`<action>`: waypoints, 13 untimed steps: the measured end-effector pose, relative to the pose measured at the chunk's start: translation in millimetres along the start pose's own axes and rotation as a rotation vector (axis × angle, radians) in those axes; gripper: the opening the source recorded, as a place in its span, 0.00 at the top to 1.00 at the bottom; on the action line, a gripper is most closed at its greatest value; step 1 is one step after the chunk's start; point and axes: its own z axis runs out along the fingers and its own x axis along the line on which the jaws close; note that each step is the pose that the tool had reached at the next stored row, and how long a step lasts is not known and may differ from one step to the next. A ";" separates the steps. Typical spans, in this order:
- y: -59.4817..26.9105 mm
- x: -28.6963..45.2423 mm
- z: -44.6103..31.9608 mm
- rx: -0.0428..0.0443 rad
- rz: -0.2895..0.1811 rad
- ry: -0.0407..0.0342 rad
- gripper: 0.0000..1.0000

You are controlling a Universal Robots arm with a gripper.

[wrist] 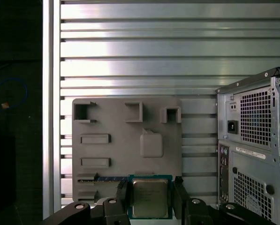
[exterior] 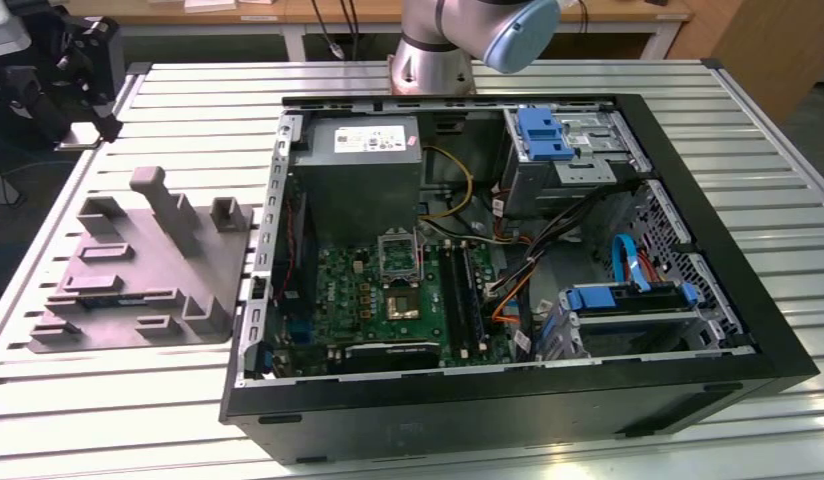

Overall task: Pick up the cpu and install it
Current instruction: 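Pick up the cpu and move it towards the insertion slot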

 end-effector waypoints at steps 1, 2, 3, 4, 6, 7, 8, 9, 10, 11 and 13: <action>0.0 -0.3 0.0 0.0000 0.000 0.0001 0.53; 0.0 -0.6 0.0 0.0000 0.000 0.0001 0.53; 0.0 -0.9 0.0 0.0000 0.000 0.0001 0.53; 0.0 -1.1 0.0 0.0000 0.000 0.0001 0.53; 0.0 -1.6 0.0 0.0000 0.000 0.0000 0.53; 0.0 -1.8 0.0 0.0000 0.000 0.0000 0.53; 0.1 -1.9 0.0 0.0000 0.000 0.0000 0.53; 0.1 -2.1 0.0 0.0000 0.000 0.0001 0.53; 0.1 -2.3 0.0 0.0000 0.000 0.0000 0.53; 0.1 -2.5 0.0 0.0000 0.000 0.0000 0.53; 0.1 -3.0 0.0 0.0000 0.000 0.0001 0.53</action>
